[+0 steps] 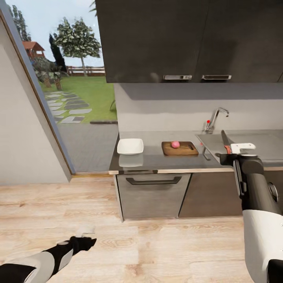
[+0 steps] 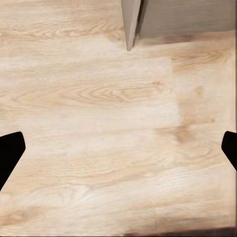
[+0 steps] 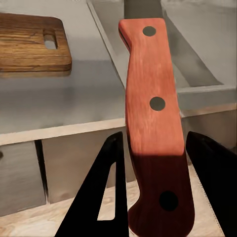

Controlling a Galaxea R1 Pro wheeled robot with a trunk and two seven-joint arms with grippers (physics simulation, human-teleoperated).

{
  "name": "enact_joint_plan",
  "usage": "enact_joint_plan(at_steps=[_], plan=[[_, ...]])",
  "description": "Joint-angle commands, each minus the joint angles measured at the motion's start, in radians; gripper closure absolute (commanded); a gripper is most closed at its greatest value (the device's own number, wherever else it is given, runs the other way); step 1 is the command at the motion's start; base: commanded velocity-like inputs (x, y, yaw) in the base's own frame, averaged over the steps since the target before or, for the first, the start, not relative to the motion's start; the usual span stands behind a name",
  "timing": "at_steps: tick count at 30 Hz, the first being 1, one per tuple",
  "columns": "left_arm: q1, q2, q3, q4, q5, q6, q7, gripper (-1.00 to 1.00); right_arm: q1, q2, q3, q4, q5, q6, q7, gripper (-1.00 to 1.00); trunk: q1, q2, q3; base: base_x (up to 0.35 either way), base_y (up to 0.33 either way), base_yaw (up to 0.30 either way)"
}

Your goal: In the kitchen, take the Vidalia onion out of the sink, dice it on the chopping board with the paring knife, put the diced onion into the bowl on the countertop, then place both the paring knife and the chopping board into the sink.

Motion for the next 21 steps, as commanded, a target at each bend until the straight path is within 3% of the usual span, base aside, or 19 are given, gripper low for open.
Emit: enact_joint_plan(at_steps=[1, 8, 10, 13, 17, 21], plan=[[0.027, -0.003, -0.007, 0.004, 0.012, -0.039, -0.005, -1.00, -0.001, 0.000, 0.005, -0.001, 0.012, 0.001, 0.009, 1.00, 0.001, -0.002, -0.002, 0.000, 0.000, 0.000], [0.204, -0.019, -0.007, 0.005, 0.012, -0.237, -0.003, -1.00, -0.003, 0.000, 0.015, 0.003, 0.010, -0.006, 0.008, 1.00, 0.001, -0.002, -0.002, 0.000, 0.000, 0.000], [0.248, -0.026, -0.007, 0.005, 0.012, -0.347, 0.009, -1.00, -0.004, 0.000, 0.015, 0.010, 0.010, -0.007, 0.008, 1.00, 0.001, -0.002, -0.002, 0.000, 0.000, 0.000], [0.311, -0.041, -0.007, 0.006, 0.012, -0.523, 0.133, -1.00, -0.004, 0.000, 0.015, 0.016, 0.010, -0.008, 0.001, 1.00, 0.001, -0.002, -0.002, 0.000, 0.000, 0.000], [0.415, -0.083, -0.007, 0.006, 0.012, -0.630, 0.296, -1.00, -0.004, 0.000, 0.015, 0.018, 0.010, -0.009, -0.005, 1.00, 0.001, -0.002, -0.002, 0.000, 0.000, 0.000], [0.478, -0.092, -0.007, 0.006, 0.011, -0.723, 0.378, -1.00, -0.004, 0.000, 0.015, 0.018, 0.010, -0.009, -0.006, 1.00, 0.001, -0.002, -0.002, 0.000, 0.000, 0.000]])
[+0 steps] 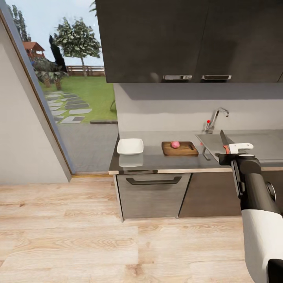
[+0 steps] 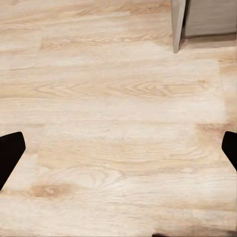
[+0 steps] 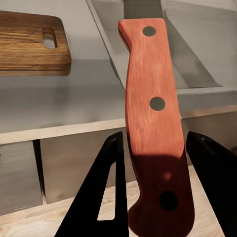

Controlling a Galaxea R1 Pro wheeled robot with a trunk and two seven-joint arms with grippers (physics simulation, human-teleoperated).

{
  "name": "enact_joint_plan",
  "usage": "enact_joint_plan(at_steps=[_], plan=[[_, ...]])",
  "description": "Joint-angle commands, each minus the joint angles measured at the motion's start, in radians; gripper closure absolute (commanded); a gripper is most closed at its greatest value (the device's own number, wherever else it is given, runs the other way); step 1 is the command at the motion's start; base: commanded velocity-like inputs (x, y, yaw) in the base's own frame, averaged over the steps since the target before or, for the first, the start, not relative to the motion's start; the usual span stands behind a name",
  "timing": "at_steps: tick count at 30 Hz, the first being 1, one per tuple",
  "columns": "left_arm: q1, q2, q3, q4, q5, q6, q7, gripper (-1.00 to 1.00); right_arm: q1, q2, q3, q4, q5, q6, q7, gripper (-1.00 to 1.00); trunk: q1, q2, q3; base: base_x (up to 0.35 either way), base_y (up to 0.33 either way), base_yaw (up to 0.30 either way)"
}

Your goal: In the kitchen, take the Vidalia onion out of the sink, dice it on the chopping board with the paring knife, put the diced onion into the bowl on the countertop, then place both the paring knife and the chopping board into the sink.

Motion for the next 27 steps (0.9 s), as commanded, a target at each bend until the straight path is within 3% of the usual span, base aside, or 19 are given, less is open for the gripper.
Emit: enact_joint_plan(at_steps=[1, 5, 8, 17, 22, 27], plan=[[0.005, -0.002, -0.009, 0.004, 0.009, -0.042, 0.007, -1.00, -0.001, -0.001, -0.001, -0.001, 0.011, 0.005, 0.010, 1.00, 0.001, -0.002, -0.002, 0.000, 0.000, 0.000], [0.014, -0.007, -0.009, 0.002, 0.008, -0.151, 0.027, -1.00, -0.001, -0.008, -0.001, -0.001, 0.011, 0.001, 0.010, 1.00, 0.001, -0.002, -0.002, 0.000, 0.000, 0.000], [0.016, -0.011, -0.010, -0.001, 0.007, -0.179, 0.070, -1.00, -0.001, -0.011, 0.000, -0.010, 0.012, -0.025, 0.015, 1.00, 0.001, -0.002, -0.002, 0.000, 0.000, 0.000], [0.018, -0.002, -0.010, -0.001, 0.007, -0.179, 0.096, -1.00, -0.001, -0.007, 0.008, -0.009, 0.011, -0.046, 0.015, 1.00, 0.001, -0.002, -0.002, 0.000, 0.000, 0.000], [0.018, 0.000, -0.009, -0.001, 0.007, -0.165, 0.097, -1.00, -0.001, -0.010, 0.055, -0.014, 0.015, -0.044, 0.012, 1.00, 0.001, -0.002, -0.002, 0.035, -0.088, 0.000], [0.018, -0.001, -0.009, -0.001, 0.007, -0.153, 0.097, -1.00, -0.001, -0.014, 0.069, -0.044, 0.018, -0.039, 0.009, 1.00, 0.001, -0.002, -0.002, 0.131, -0.232, 0.000]])
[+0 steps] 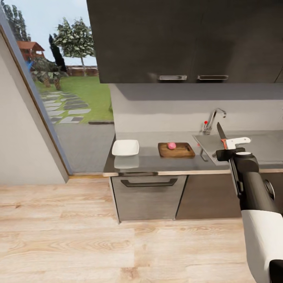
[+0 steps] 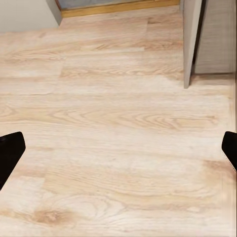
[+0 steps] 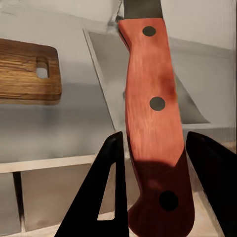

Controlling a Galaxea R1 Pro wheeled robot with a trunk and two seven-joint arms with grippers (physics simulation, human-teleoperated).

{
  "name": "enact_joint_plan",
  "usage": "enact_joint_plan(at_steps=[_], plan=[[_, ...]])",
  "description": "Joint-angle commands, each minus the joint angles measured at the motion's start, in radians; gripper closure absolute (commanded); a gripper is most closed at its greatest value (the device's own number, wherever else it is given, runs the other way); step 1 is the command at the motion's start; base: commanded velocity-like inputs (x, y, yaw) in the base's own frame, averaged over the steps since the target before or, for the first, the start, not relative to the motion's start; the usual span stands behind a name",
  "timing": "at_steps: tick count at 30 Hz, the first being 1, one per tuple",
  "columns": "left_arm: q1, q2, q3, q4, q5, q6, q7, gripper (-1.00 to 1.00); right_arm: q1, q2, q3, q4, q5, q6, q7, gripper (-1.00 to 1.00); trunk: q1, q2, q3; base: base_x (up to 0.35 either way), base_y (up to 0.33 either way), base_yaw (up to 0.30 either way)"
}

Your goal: In the kitchen, take the Vidalia onion out of the sink, dice it on the chopping board with the paring knife, put the diced onion into the bowl on the countertop, then place both the paring knife and the chopping board into the sink.

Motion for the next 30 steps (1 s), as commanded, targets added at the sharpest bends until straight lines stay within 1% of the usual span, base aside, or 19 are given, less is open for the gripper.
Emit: enact_joint_plan(at_steps=[1, 5, 8, 10, 11, 13, 14, 15, 18, 19, 20, 21, 22, 25, 26, 28, 30], plan=[[-0.002, 0.000, -0.009, 0.004, 0.010, -0.003, -0.002, -1.00, -0.001, -0.001, 0.000, -0.007, 0.013, 0.005, 0.010, 1.00, 0.001, -0.002, -0.002, 0.149, -0.262, 0.000], [-0.002, -0.001, -0.009, 0.003, 0.010, 0.003, -0.002, -1.00, -0.001, -0.004, 0.002, -0.015, 0.038, 0.005, 0.011, 1.00, 0.001, -0.002, -0.002, 0.159, -0.268, 0.000], [-0.002, -0.001, -0.009, 0.003, 0.010, 0.008, -0.002, -1.00, -0.001, -0.005, 0.006, -0.016, 0.048, 0.005, 0.011, 1.00, 0.001, -0.002, -0.002, 0.174, -0.271, 0.000], [-0.002, -0.001, -0.009, 0.002, 0.010, 0.020, -0.002, -1.00, -0.001, -0.005, 0.019, -0.016, 0.051, 0.004, 0.010, 1.00, 0.001, -0.002, -0.002, 0.184, -0.271, 0.000], [-0.002, -0.001, -0.009, 0.002, 0.010, 0.028, -0.003, -1.00, -0.001, -0.005, 0.035, -0.017, 0.052, 0.004, 0.010, 1.00, 0.001, -0.002, -0.002, 0.188, -0.271, 0.000], [-0.002, -0.001, -0.009, 0.002, 0.010, 0.042, -0.004, -1.00, -0.001, -0.006, 0.079, -0.017, 0.061, 0.005, 0.007, 1.00, 0.001, -0.002, -0.002, 0.189, -0.272, 0.000], [-0.002, -0.001, -0.009, 0.002, 0.010, 0.046, -0.004, -1.00, -0.001, -0.006, 0.100, -0.017, 0.078, 0.005, 0.003, 1.00, 0.001, -0.002, -0.002, 0.191, -0.272, 0.000], [-0.002, -0.001, -0.009, 0.002, 0.010, 0.048, -0.004, -1.00, -0.001, -0.005, 0.119, -0.016, 0.105, 0.004, -0.004, 1.00, 0.001, -0.002, -0.002, 0.191, -0.271, 0.000], [-0.002, -0.001, -0.009, 0.002, 0.010, 0.051, -0.005, -1.00, -0.001, 0.002, 0.167, -0.015, 0.224, 0.001, -0.017, 1.00, 0.001, -0.002, -0.002, 0.192, -0.271, 0.000], [-0.002, -0.001, -0.009, 0.002, 0.010, 0.052, -0.005, -1.00, -0.001, 0.004, 0.179, -0.015, 0.253, 0.000, -0.019, 1.00, 0.001, -0.002, -0.002, 0.191, -0.271, 0.000], [-0.002, -0.001, -0.009, 0.002, 0.010, 0.052, -0.005, -1.00, -0.001, 0.006, 0.192, -0.015, 0.272, -0.001, -0.022, 1.00, 0.001, -0.002, -0.002, 0.191, -0.271, 0.000], [-0.002, -0.001, -0.009, 0.002, 0.010, 0.052, -0.005, -1.00, -0.001, 0.009, 0.207, -0.015, 0.285, -0.001, -0.024, 1.00, 0.001, -0.002, -0.002, 0.191, -0.272, 0.000], [-0.002, -0.001, -0.009, 0.002, 0.010, 0.052, -0.005, -1.00, -0.001, 0.011, 0.217, -0.015, 0.290, -0.001, -0.025, 1.00, 0.001, -0.002, -0.002, 0.191, -0.272, 0.000], [-0.002, 0.000, -0.009, 0.002, 0.010, 0.053, -0.005, -1.00, -0.001, 0.026, 0.295, -0.014, 0.306, 0.000, -0.032, 1.00, 0.001, -0.002, -0.002, 0.192, -0.272, 0.000], [-0.002, 0.000, -0.009, 0.002, 0.010, 0.053, -0.005, -1.00, -0.001, 0.031, 0.339, -0.012, 0.309, 0.000, -0.049, 1.00, 0.001, -0.002, -0.002, 0.198, -0.271, 0.000], [-0.002, 0.001, -0.009, 0.002, 0.010, 0.053, -0.005, -1.00, -0.001, 0.037, 0.402, -0.007, 0.308, 0.000, -0.095, 1.00, 0.001, -0.002, -0.002, 0.203, -0.271, 0.000], [-0.002, 0.001, -0.009, 0.002, 0.010, 0.053, -0.005, -1.00, -0.001, 0.050, 0.473, 0.005, 0.308, 0.000, -0.153, 1.00, 0.001, -0.002, -0.002, 0.207, -0.272, 0.000]])
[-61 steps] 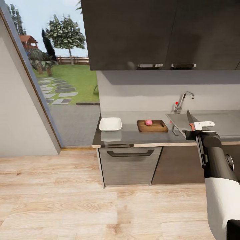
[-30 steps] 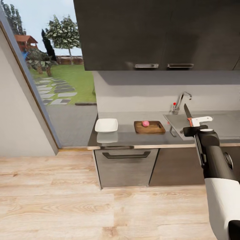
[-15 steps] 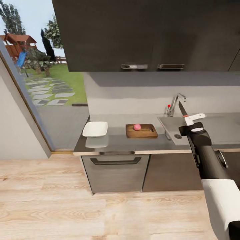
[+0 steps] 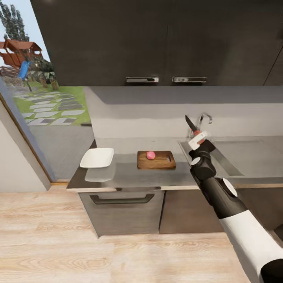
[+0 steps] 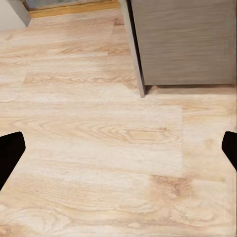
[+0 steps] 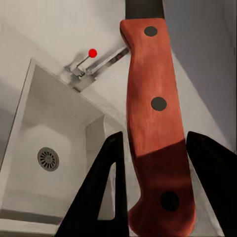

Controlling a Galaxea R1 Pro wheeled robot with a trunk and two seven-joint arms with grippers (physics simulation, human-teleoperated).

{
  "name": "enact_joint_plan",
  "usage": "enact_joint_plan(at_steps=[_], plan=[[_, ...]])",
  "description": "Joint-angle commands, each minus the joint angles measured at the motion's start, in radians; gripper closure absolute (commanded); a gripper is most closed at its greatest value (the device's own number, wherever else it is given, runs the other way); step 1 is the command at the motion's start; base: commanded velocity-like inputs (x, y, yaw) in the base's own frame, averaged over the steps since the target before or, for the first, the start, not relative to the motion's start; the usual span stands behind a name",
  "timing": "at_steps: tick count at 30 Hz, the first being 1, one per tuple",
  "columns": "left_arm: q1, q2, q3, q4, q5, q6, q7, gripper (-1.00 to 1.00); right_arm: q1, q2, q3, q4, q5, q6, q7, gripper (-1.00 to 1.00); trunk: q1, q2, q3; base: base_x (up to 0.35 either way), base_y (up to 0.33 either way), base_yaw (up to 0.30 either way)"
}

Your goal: In the kitchen, take the Vidalia onion out of the sink, dice it on the chopping board with the paring knife, put the diced onion into the bowl on the countertop, then place both the paring knife and the chopping board into the sink.

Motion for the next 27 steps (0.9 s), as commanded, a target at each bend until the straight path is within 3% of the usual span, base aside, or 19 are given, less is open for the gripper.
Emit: enact_joint_plan(at_steps=[1, 4, 11, 13, 20, 23, 27], plan=[[-0.002, 0.000, -0.009, 0.004, 0.010, -0.006, -0.001, -1.00, -0.001, 0.008, 0.039, 0.010, 0.003, 0.007, -0.032, 1.00, 0.001, -0.002, -0.002, 0.208, -0.271, 0.000], [-0.002, 0.000, -0.009, 0.004, 0.010, -0.006, 0.000, -1.00, -0.001, 0.045, 0.118, 0.045, 0.003, 0.007, -0.098, 1.00, 0.001, -0.002, -0.002, 0.209, -0.268, 0.000], [-0.002, 0.001, -0.009, 0.004, 0.010, -0.006, 0.001, -1.00, -0.001, 0.138, 0.182, 0.169, 0.005, 0.003, -0.189, 1.00, 0.001, -0.002, -0.002, 0.210, -0.242, 0.000], [-0.002, 0.002, -0.008, 0.004, 0.010, -0.006, 0.002, -1.00, -0.001, 0.165, 0.232, 0.211, 0.004, 0.001, -0.213, 1.00, 0.001, -0.002, -0.002, 0.222, -0.224, 0.000], [-0.002, 0.003, -0.007, 0.003, 0.011, -0.006, 0.006, -1.00, -0.001, 0.200, 0.261, 0.255, 0.003, 0.000, -0.219, 1.00, 0.001, -0.002, -0.002, 0.263, -0.112, 0.000], [-0.002, 0.004, -0.007, 0.003, 0.011, -0.006, 0.008, -1.00, -0.001, 0.224, 0.332, 0.274, 0.004, -0.001, -0.223, 1.00, 0.001, -0.002, -0.002, 0.260, 0.107, 0.000], [-0.002, 0.008, -0.007, 0.002, 0.011, -0.006, 0.010, -1.00, -0.001, 0.235, 0.422, 0.287, 0.002, -0.001, -0.244, 1.00, 0.001, -0.002, -0.002, 0.209, 0.153, 0.000]])
